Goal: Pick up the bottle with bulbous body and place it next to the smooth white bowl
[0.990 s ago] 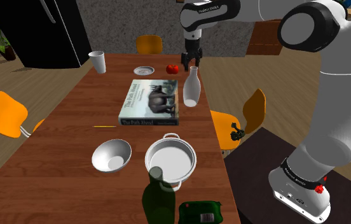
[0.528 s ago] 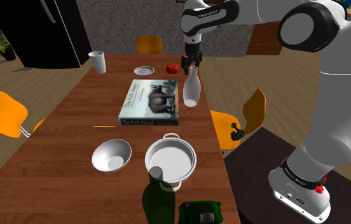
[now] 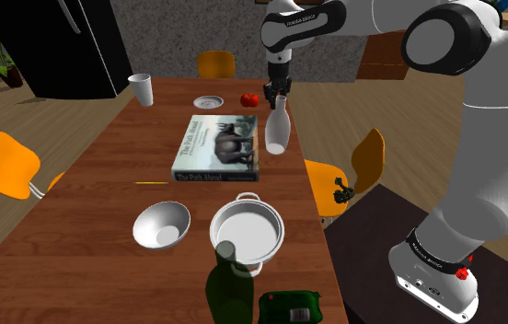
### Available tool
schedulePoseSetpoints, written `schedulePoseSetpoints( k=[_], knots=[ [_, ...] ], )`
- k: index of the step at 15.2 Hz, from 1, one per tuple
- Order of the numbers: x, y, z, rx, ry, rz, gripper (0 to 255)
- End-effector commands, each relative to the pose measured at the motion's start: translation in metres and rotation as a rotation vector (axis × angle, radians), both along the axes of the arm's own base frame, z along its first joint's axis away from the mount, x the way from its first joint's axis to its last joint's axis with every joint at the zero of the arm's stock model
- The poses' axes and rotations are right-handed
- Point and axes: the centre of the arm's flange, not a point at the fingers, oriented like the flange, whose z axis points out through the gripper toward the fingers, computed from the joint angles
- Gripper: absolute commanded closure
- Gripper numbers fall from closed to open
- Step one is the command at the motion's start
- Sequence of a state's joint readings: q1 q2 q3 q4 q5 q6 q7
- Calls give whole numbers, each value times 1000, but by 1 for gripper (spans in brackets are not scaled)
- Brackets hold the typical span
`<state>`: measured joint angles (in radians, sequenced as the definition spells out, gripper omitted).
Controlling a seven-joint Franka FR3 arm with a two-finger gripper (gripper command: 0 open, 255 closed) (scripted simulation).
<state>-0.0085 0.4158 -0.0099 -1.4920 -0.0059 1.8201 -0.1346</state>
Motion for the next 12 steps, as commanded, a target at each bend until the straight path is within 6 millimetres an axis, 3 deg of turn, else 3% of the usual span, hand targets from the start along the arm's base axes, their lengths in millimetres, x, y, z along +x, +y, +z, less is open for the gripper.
schedulePoseSetpoints(
  k=[1, 5, 12],
  knots=[
    [0, 0, 0, 0, 0, 0, 255],
    [0, 0, 0, 0, 0, 0, 255],
    [0, 0, 37, 0, 0, 0, 255]
  ],
)
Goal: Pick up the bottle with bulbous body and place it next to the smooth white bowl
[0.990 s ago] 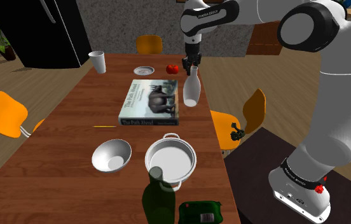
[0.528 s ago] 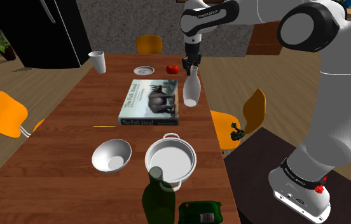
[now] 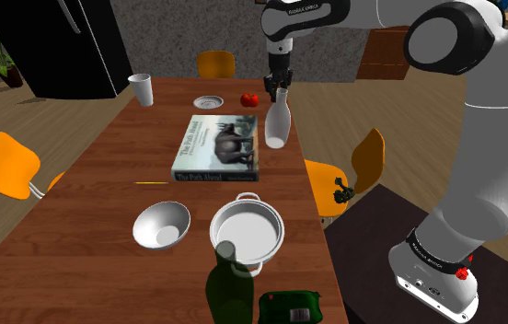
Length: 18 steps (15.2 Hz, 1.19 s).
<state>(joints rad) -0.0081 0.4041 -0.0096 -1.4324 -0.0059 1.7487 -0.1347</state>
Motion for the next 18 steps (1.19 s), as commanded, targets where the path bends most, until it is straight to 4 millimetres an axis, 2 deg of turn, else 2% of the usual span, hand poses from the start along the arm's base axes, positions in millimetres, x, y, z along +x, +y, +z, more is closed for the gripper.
schedulePoseSetpoints(
  k=[1, 18],
  knots=[
    [0, 0, 12, 0, 0, 0, 255],
    [0, 0, 102, 0, 0, 0, 255]
  ],
)
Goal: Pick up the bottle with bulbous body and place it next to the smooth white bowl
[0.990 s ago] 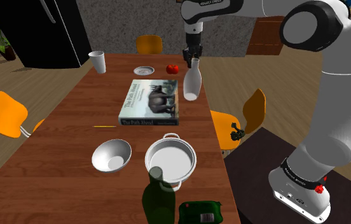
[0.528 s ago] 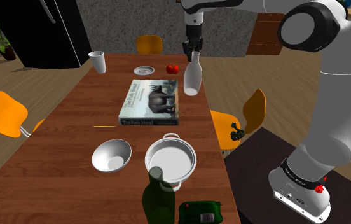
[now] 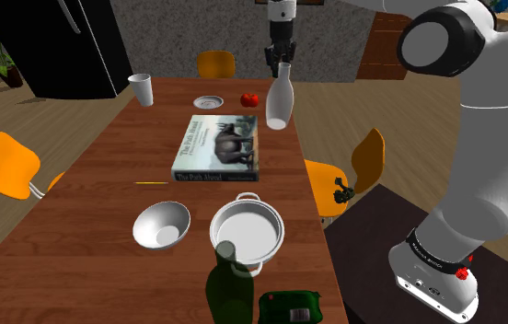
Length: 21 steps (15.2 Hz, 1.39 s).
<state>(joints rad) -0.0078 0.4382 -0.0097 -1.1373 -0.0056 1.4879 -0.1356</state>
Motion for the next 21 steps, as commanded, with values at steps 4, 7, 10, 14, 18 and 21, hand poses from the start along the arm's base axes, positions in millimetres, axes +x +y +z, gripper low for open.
schedulePoseSetpoints(
  k=[4, 7, 10, 14, 18, 21],
  knots=[
    [-13, 22, 15, 0, 0, 0, 255],
    [-31, 57, 15, 0, 0, 0, 255],
    [-49, 93, 15, 0, 0, 0, 255],
    [-74, 139, 15, 0, 0, 0, 255],
    [-98, 186, 15, 0, 0, 0, 255],
    [-117, 221, 15, 0, 0, 0, 255]
  ],
)
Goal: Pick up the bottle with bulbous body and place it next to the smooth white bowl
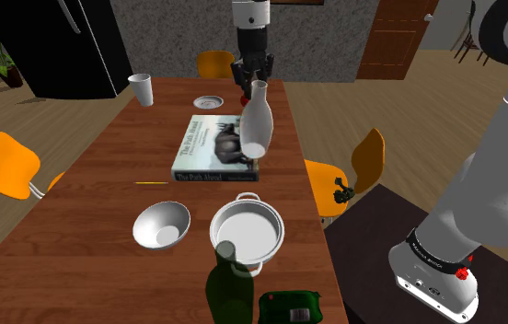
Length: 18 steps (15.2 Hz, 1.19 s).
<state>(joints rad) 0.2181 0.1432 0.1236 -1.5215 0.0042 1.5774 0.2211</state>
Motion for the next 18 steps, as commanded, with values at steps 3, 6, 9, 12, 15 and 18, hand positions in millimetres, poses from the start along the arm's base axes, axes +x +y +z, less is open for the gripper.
schedulePoseSetpoints(
  k=[3, 6, 9, 12, 15, 18],
  knots=[
    [-26, 50, -1, 0, -1, -1, 255],
    [-44, 85, -1, 0, -1, -1, 255],
    [-62, 120, -1, 0, -1, -1, 255],
    [-81, 155, -1, 0, -1, -1, 255],
    [-99, 191, 0, 0, -1, -1, 255],
    [-117, 226, 0, 0, -1, -1, 255]
  ],
)
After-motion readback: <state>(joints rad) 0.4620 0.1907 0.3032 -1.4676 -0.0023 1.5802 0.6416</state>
